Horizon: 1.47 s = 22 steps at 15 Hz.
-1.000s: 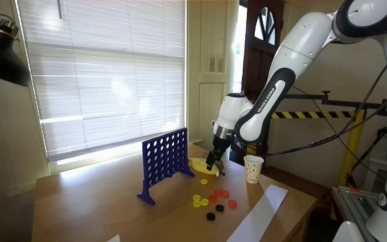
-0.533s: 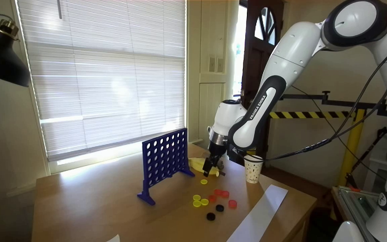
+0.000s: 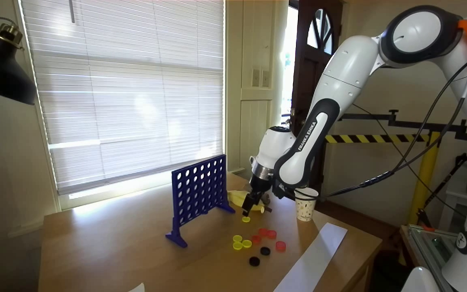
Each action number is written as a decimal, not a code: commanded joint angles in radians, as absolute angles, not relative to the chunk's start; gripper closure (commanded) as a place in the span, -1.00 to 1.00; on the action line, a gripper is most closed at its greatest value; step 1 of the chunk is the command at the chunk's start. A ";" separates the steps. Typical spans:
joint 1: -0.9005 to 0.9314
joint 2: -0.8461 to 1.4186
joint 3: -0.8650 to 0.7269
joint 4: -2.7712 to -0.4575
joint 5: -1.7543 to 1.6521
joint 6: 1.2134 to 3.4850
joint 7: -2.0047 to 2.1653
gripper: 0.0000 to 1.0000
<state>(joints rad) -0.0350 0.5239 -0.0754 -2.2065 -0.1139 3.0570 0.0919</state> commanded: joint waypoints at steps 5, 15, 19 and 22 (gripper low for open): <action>-0.077 0.580 -0.036 -2.163 -0.059 3.101 0.046 -1.00; -0.083 0.631 -0.030 -2.112 -0.062 3.094 0.035 -1.00; -0.079 0.651 -0.028 -2.093 -0.064 3.093 0.031 -0.18; -0.083 0.658 -0.022 -2.081 -0.063 3.086 0.028 0.24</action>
<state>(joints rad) -0.0681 0.6309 -0.0408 -2.1149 -0.0938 3.0896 0.0661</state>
